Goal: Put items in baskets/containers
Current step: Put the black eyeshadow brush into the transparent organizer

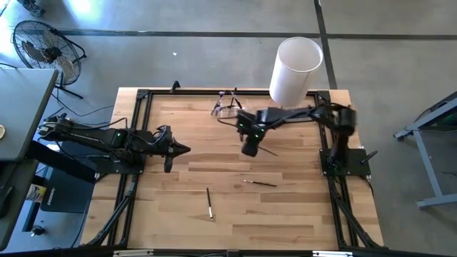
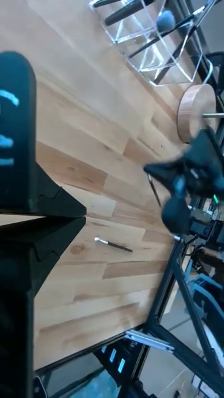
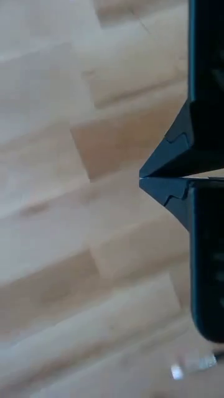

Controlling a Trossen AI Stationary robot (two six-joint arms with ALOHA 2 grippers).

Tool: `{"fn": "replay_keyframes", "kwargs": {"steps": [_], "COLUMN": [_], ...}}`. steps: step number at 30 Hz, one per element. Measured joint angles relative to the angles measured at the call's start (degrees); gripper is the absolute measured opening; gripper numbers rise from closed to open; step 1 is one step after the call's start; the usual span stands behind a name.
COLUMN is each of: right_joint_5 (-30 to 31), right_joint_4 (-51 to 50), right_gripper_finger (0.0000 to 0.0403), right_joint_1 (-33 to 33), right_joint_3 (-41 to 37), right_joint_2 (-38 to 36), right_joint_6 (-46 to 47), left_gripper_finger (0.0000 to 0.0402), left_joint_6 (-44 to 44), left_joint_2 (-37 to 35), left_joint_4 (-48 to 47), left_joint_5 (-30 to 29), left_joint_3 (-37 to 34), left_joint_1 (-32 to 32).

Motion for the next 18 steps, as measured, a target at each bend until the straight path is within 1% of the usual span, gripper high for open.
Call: {"fn": "replay_keyframes", "kwargs": {"steps": [3, 7, 10, 13, 16, 18], "right_joint_5": [0.9, 4.7, 8.5, 13.8, 18.0, 20.3], "right_joint_4": [6.6, 16.0, 27.2, 43.3, 66.8, 81.5], "right_gripper_finger": [0.0, 0.0, 0.0, 0.0, 0.0, 0.0], "right_joint_1": [1.7, 4.3, 6.4, 8.2, 8.8, 8.7], "right_joint_3": [-7.8, -18.7, -25.8, -34.3, -41.7, -45.0], "right_joint_2": [-8.1, -17.5, -24.9, -29.4, -30.8, -29.9], "right_joint_6": [4.7, 11.0, 14.6, 14.0, 8.4, 4.4], "left_gripper_finger": [0.0, 0.0, 0.0, 0.0, 0.0, 0.0], "left_joint_6": [-0.1, -0.1, -0.1, -0.1, -0.1, -0.1], "left_joint_2": [0.0, 0.0, 0.0, 0.0, 0.0, 0.0], "left_joint_4": [0.0, 0.0, 0.0, 0.0, 0.0, 0.0], "left_joint_5": [0.0, -0.9, -1.3, -1.4, -1.4, -1.4], "left_joint_3": [0.0, 0.0, 0.0, 0.0, 0.0, 0.0], "left_joint_1": [0.0, 0.0, 0.0, 0.0, 0.0, 0.0]}}
